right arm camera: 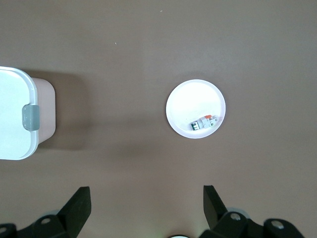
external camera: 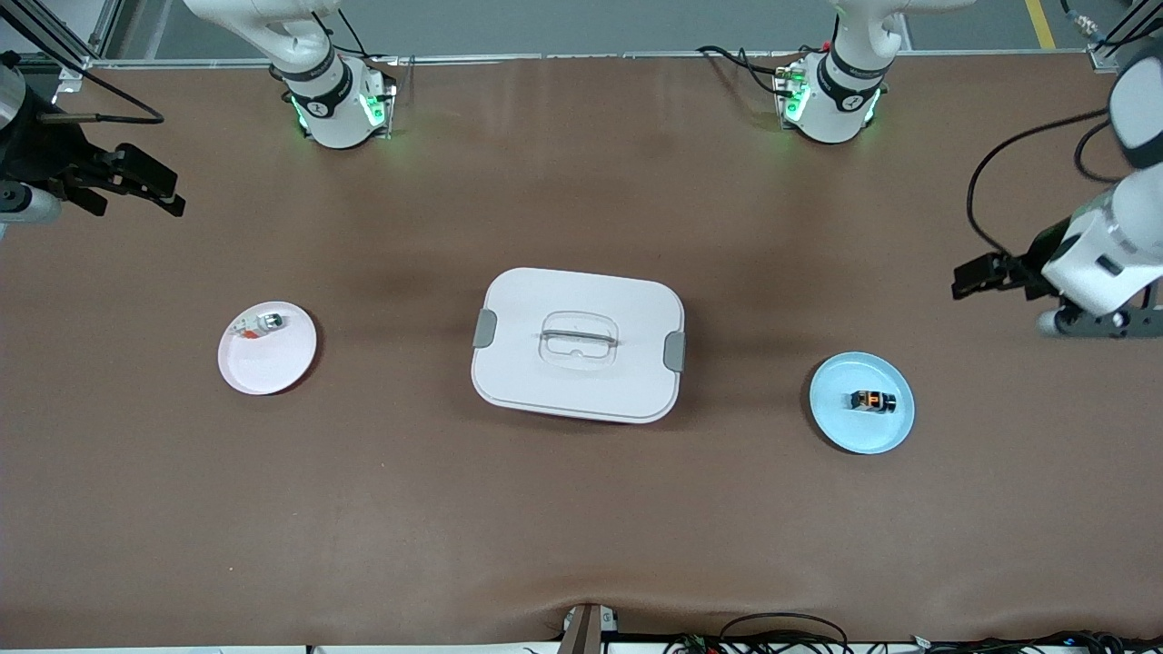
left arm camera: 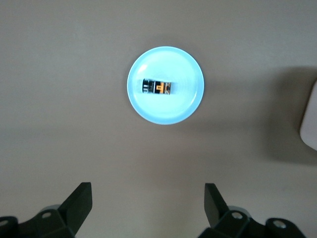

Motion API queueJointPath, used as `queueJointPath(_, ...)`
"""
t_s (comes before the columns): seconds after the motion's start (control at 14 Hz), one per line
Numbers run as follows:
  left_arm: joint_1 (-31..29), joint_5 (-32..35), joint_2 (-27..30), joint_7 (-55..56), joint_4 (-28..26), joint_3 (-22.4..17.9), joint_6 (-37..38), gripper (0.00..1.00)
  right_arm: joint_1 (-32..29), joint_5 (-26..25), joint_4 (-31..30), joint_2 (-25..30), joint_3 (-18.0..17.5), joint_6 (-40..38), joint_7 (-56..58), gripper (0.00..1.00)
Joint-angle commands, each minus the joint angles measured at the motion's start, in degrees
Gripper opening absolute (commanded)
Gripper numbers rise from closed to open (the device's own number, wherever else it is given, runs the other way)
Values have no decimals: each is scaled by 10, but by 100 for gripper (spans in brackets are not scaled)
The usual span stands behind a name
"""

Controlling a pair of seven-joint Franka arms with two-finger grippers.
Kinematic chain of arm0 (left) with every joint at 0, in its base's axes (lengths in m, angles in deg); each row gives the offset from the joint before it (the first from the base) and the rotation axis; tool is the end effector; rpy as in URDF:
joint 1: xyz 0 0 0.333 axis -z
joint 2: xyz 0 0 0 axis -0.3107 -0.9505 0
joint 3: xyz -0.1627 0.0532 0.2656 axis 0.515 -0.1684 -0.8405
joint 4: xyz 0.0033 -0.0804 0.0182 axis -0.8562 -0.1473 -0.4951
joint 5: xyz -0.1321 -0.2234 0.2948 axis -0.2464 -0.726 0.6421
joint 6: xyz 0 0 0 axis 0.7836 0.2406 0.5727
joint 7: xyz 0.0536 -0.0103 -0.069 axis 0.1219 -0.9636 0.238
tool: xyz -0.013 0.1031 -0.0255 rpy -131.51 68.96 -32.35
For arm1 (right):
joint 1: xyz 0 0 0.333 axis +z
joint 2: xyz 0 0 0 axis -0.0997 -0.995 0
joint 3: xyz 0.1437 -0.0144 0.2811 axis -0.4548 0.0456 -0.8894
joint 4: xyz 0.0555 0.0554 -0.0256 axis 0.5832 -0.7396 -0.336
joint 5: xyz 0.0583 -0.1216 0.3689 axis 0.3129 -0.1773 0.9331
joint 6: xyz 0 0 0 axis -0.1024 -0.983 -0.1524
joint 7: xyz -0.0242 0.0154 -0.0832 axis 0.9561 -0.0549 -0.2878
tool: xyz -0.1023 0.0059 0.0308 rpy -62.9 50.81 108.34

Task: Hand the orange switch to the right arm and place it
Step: 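Lower the left gripper onto the black-orange switch on the blue plate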

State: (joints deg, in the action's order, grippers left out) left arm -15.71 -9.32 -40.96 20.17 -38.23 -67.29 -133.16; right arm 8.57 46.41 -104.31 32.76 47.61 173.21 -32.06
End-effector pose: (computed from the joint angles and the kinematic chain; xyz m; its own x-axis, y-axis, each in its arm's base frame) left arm 0.5975 -0.0146 0.5112 0.9962 -0.0149 -0.0860 -0.0135 -0.9998 0.0173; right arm 0.5151 0.0276 0.6459 0.9984 -0.0435 -0.0356 -0.0448 -0.9983 -0.0381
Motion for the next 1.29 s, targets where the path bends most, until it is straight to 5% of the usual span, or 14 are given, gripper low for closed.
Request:
queueJointPath(0.0, -4, 9, -35, -14, -11, 1, -49, 100, -7, -5, 14, -6, -4, -10, -5, 100)
queueJointPath(0.72, 2, 28, -183, -63, -26, 2, -229, 100, -7, -5, 14, -6, -4, -10, -6, 100)
queueJointPath(1.22, 4, 27, -251, -64, -25, 2, -265, 100, -7, -5, 14, -6, -4, -10, -6, 100)
